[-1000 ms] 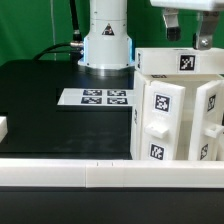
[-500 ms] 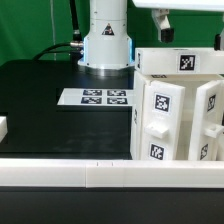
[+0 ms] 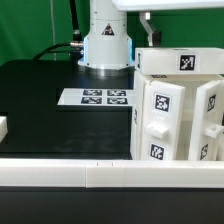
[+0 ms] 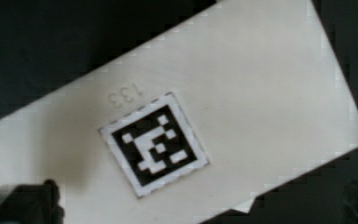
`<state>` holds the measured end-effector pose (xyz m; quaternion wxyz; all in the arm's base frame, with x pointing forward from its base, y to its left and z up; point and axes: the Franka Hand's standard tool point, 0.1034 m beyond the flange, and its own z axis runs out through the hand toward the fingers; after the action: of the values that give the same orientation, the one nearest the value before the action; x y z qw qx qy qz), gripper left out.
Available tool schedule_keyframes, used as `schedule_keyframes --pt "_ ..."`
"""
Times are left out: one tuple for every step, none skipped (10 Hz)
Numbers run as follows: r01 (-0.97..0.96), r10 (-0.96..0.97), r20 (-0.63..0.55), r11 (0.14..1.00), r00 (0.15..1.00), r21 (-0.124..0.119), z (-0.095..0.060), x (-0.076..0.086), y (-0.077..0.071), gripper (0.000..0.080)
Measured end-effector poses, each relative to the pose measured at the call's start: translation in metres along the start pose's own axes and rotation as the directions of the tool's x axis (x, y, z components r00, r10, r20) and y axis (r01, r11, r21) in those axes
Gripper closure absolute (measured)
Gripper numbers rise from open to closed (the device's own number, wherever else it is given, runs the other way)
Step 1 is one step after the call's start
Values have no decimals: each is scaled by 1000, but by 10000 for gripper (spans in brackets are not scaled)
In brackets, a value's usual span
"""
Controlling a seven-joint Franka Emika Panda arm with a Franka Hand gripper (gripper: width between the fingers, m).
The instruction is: Assemble cabinet
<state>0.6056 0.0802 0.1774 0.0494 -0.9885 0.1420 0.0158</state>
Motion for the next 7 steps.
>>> schedule_keyframes --pt "231 -231 -2 973 973 -1 -1 2 2 2" --pt "279 -279 -1 960 960 0 0 1 1 2" --pt "398 -398 -1 917 917 0 0 1 0 2" --pt "581 -581 8 814 814 -3 -1 0 -2 2" --pt "603 -603 12 798 798 -2 -1 -1 -1 2" --pt "704 -703 27 710 711 -15 0 -2 -1 2" --pt "796 -796 29 605 605 -13 0 -1 1 2"
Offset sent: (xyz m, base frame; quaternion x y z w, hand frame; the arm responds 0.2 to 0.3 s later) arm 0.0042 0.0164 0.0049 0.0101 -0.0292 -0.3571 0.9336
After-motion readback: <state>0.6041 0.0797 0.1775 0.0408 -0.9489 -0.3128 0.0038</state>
